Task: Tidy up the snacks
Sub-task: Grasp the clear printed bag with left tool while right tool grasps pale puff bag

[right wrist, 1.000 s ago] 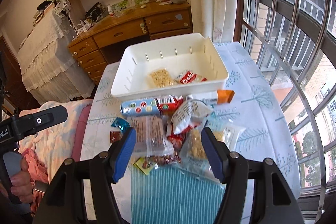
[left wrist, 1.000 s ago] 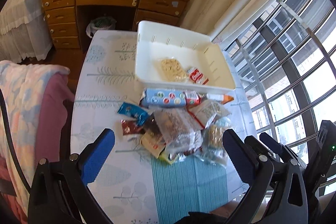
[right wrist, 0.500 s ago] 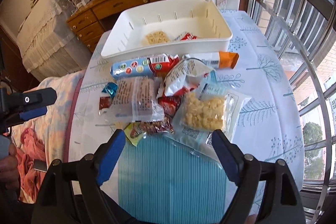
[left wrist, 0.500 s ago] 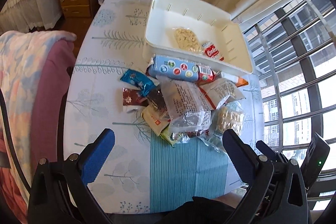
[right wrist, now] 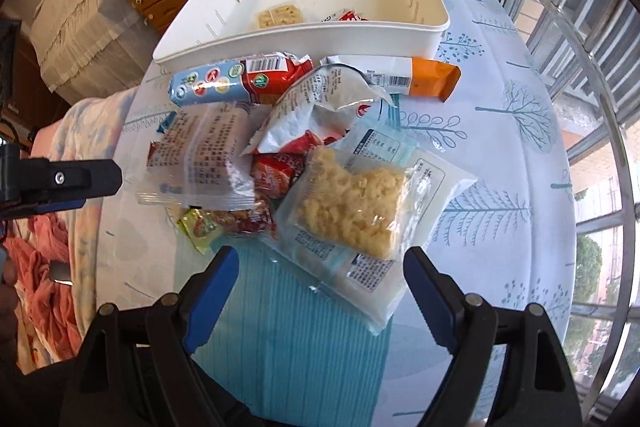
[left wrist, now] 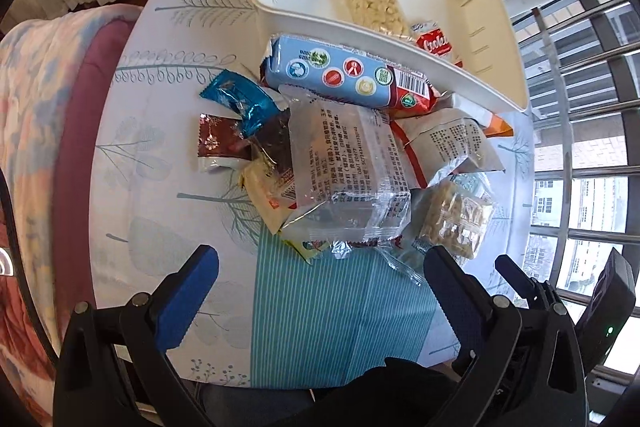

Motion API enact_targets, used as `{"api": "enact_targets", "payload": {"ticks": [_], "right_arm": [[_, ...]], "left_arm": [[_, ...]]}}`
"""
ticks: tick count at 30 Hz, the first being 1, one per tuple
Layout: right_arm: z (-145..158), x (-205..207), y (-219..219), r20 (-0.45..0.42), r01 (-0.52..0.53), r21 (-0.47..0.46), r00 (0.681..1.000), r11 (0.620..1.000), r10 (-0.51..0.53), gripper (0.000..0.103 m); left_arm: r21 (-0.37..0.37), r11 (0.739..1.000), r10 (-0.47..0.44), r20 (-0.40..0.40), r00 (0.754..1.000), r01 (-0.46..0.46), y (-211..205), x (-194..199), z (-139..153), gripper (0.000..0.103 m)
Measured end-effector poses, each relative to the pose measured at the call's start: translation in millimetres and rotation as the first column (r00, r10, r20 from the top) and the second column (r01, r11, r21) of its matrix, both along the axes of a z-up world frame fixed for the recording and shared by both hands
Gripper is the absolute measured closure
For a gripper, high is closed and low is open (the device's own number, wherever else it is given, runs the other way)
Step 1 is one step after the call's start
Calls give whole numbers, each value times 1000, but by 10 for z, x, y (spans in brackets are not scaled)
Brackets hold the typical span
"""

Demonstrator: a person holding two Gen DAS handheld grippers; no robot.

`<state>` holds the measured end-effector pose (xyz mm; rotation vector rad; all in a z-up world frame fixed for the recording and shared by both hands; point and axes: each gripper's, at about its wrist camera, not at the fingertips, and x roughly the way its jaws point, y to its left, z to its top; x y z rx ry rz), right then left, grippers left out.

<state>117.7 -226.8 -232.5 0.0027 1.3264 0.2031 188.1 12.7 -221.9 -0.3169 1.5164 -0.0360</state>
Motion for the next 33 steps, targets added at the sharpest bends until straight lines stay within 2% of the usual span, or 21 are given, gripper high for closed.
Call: {"api": "enact_targets", "payload": {"ticks": [6, 11, 14, 17, 19, 26, 33], "right_arm": [[-126, 59, -4, 55, -130, -104, 989, 986, 136, 18], [-237, 128, -71, 87, -236, -128, 965, 963, 248, 18], [-311, 161, -90, 99, -306, -141, 942, 941, 321, 18], [-373, 170, -60, 119, -392, -164, 903, 905, 413, 18], [-399, 173, -38, 137, -435, -176, 877, 883, 460, 18], [-508, 202, -9, 156, -514, -181, 827, 839, 540, 16], [-559, 249, 8, 181, -530, -164, 813, 832, 553, 12]], "left_arm": [[44, 999, 13, -64, 998, -11, -186, 183, -203, 1], [87, 996, 31, -106, 994, -21, -319, 334, -371, 1], [117, 993, 45, -142, 989, -28, -379, 406, -479, 1], [155, 988, 53, -189, 981, -23, -455, 472, -614, 1], [154, 988, 55, -203, 978, -23, -501, 508, -674, 1], [182, 983, 67, -233, 970, -24, -632, 688, -813, 1], [195, 980, 100, -261, 960, -50, -661, 837, -950, 1]]}}
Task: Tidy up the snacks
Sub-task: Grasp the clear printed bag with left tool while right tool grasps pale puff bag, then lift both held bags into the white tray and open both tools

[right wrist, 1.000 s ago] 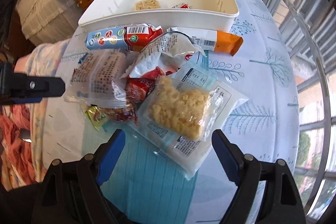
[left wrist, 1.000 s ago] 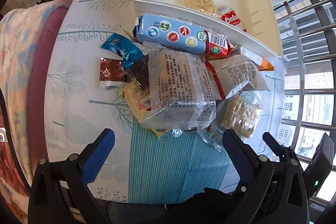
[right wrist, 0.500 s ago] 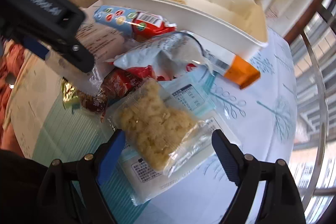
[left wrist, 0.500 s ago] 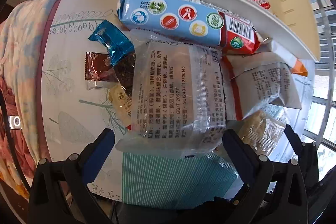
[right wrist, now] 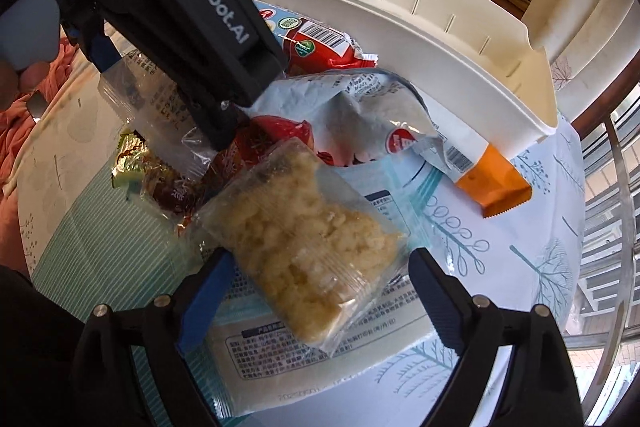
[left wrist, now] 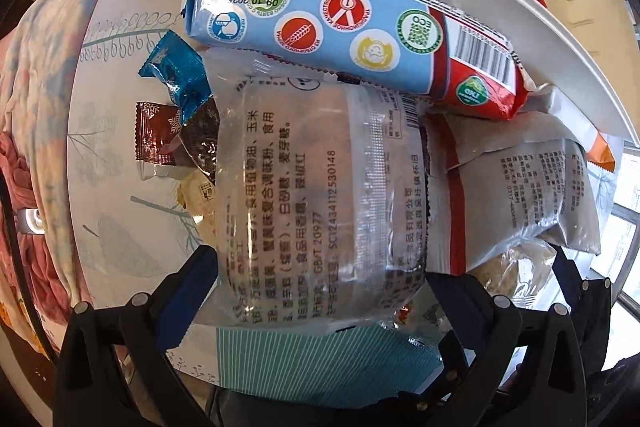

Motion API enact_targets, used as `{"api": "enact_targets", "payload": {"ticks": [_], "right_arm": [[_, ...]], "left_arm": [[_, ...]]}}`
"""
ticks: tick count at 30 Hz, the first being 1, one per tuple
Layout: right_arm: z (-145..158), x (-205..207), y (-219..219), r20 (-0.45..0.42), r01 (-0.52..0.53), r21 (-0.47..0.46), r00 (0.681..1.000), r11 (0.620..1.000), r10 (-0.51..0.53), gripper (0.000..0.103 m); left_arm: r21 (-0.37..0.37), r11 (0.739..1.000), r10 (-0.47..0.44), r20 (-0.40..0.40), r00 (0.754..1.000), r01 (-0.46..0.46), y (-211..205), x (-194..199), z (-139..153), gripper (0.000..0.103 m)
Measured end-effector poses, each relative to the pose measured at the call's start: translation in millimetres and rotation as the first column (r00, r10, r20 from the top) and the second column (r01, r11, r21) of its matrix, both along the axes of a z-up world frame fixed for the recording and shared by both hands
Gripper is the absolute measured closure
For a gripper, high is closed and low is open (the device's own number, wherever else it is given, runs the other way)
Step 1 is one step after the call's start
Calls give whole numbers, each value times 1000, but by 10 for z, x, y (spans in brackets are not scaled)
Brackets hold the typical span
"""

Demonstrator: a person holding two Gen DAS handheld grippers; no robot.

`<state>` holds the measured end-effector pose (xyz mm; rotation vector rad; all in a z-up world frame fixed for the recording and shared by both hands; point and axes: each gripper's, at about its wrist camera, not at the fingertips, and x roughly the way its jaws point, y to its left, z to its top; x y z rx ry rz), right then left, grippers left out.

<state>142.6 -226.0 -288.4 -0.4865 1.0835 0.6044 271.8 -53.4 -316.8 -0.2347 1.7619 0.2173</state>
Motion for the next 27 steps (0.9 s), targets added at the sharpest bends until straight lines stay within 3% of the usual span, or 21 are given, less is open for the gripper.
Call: {"api": "enact_targets", "payload": {"ticks": [5, 12, 20, 27], "right_arm": [[-4, 41, -3, 1, -15, 19, 1000, 1000, 15, 12], [28, 144, -10, -56, 3, 56, 998, 998, 0, 26], [78, 302, -100, -123, 58, 64, 991, 996, -50, 29], [214, 376, -260, -192, 113, 130, 978, 985, -87, 29]], "left_arm": [[-1, 1000, 29, -6, 1000, -29, 61, -4, -3, 4], [-3, 999, 41, 19, 999, -41, 96, -104, 135, 19], [-14, 998, 68, 13, 998, -68, 155, -307, 292, 22], [-19, 995, 100, 25, 995, -100, 229, -553, 503, 22]]}}
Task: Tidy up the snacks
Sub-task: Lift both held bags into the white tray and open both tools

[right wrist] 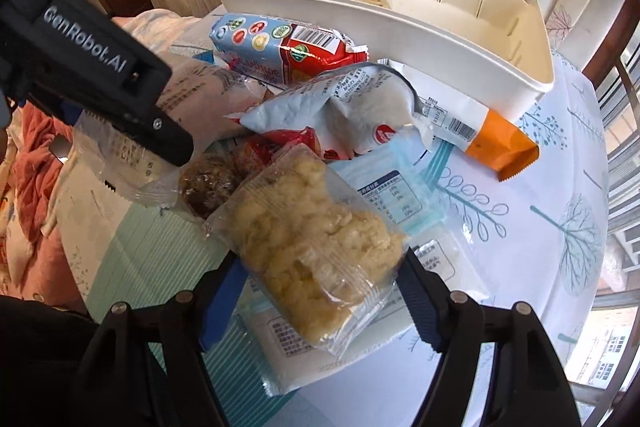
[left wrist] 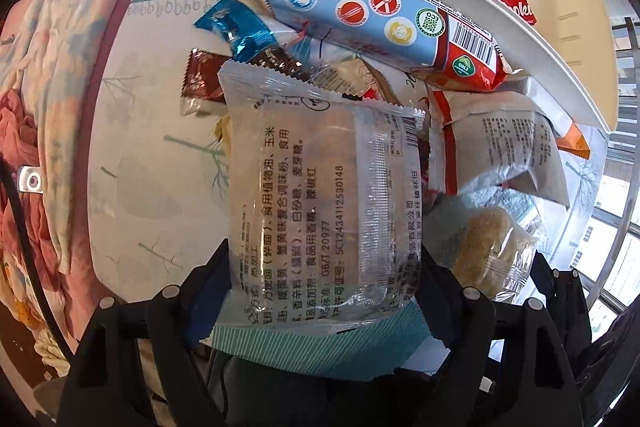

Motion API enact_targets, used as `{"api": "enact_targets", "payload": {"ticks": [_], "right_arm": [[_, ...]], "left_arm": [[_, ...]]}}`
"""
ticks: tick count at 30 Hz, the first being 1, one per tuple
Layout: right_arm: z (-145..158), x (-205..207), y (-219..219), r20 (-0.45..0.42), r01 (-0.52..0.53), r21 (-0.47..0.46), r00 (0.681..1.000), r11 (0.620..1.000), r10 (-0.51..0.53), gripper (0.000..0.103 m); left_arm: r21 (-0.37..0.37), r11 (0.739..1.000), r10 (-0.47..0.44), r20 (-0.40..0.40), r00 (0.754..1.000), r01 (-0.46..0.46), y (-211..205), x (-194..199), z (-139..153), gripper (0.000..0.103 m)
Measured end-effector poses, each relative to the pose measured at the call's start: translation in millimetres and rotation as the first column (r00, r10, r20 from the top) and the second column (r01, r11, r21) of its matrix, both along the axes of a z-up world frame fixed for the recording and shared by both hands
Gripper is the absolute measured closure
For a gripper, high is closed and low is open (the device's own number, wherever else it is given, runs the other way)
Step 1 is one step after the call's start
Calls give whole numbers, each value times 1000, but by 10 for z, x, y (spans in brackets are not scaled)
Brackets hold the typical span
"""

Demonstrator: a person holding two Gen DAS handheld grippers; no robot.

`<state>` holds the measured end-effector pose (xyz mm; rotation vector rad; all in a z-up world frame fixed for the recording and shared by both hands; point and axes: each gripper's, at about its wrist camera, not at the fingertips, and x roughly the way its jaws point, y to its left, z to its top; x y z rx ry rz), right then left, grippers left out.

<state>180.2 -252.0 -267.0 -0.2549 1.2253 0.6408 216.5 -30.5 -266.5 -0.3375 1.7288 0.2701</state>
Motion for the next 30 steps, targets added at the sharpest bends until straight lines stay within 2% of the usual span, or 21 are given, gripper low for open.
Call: {"api": "enact_targets", "payload": {"ticks": [9, 16, 20, 25, 30], "right_arm": [[278, -24, -157, -40, -2, 138, 999, 990, 7, 29], [545, -66, -170, 0, -13, 240, 1000, 971, 13, 29], [722, 10, -120, 47, -10, 287, 999, 958, -4, 29], [883, 126, 55, 110, 13, 305, 993, 952, -48, 29], [997, 251, 136, 150, 63, 316, 982, 947, -116, 29]], "left_arm": [[-15, 998, 65, 85, 994, -64, 184, -408, 506, 22], [-23, 996, 87, 225, 970, -84, 320, -511, 954, 22], [-37, 996, 85, 298, 951, -78, 403, -472, 1160, 22], [-67, 997, 72, 383, 921, -50, 482, -352, 1310, 22], [-94, 995, 18, 483, 875, 31, 509, -191, 1450, 22]]}}
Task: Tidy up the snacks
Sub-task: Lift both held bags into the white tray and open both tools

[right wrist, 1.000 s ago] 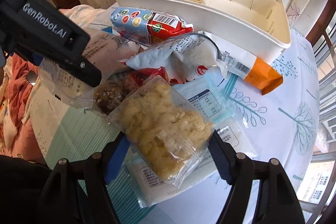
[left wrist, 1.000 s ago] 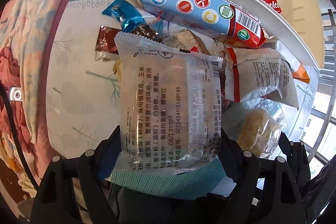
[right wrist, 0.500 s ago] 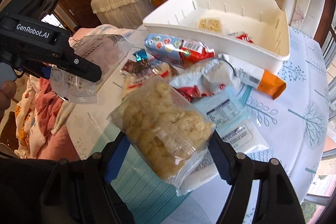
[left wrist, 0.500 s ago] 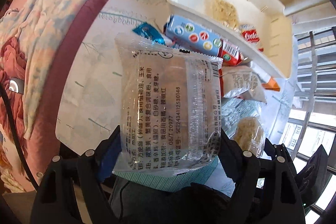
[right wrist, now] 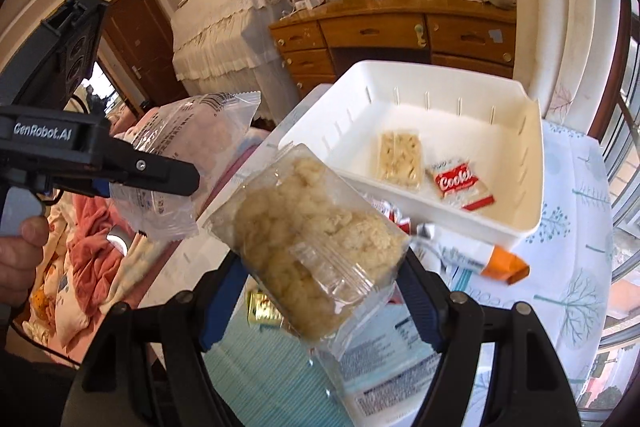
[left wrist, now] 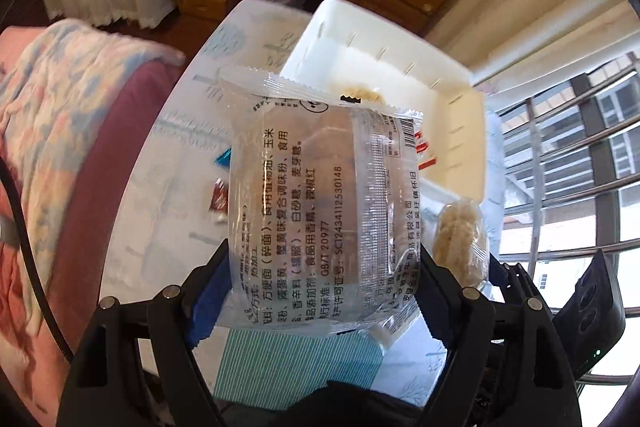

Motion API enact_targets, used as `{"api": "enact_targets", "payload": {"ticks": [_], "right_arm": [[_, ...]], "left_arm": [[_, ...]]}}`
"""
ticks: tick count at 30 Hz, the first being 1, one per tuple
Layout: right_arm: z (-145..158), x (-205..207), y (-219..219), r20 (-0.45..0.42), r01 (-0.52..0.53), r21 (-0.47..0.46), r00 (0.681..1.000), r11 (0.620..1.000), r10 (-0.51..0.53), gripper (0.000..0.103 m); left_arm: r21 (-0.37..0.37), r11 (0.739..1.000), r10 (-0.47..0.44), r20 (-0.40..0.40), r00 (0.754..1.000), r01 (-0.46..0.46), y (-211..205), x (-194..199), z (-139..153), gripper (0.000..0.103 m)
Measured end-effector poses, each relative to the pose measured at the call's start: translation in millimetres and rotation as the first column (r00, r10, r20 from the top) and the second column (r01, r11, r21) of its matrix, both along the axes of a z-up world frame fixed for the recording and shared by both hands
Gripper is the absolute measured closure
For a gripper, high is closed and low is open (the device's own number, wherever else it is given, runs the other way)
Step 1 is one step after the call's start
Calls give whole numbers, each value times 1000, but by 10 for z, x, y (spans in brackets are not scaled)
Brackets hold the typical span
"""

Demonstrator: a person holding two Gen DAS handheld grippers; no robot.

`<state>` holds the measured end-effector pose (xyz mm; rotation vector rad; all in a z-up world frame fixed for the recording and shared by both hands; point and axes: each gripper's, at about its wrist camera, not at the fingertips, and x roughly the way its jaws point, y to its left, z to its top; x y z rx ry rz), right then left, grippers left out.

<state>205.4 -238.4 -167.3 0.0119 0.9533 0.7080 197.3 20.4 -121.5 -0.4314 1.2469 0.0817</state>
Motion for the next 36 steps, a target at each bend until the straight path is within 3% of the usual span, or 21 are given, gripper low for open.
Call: {"api": "enact_targets", "payload": {"ticks": [7, 13, 19, 29, 34, 36], "right_arm": [[65, 261, -26, 38, 129, 18, 991, 991, -129, 29], [13, 533, -123, -11, 232, 57, 973, 971, -232, 28], [-87, 777, -159, -24, 304, 54, 953, 951, -303, 28], [-412, 1032, -174, -52, 368, -26, 928, 929, -369, 27], [-504, 1109, -217, -88, 381, -85, 918, 921, -388, 25], [-525, 1117, -237, -108, 387, -85, 913, 918, -395, 19]], "left_arm": [[-21, 995, -95, 123, 988, 98, -50, 248, 36, 22], [-2, 985, -171, 206, 964, 175, -109, 492, 17, 22], [74, 972, -233, 241, 942, 222, -170, 789, -67, 22], [90, 965, -262, 223, 939, 248, -256, 1151, -406, 22], [73, 968, -248, 180, 952, 239, -232, 1228, -520, 20], [67, 971, -237, 147, 960, 229, -224, 1246, -552, 16]]}}
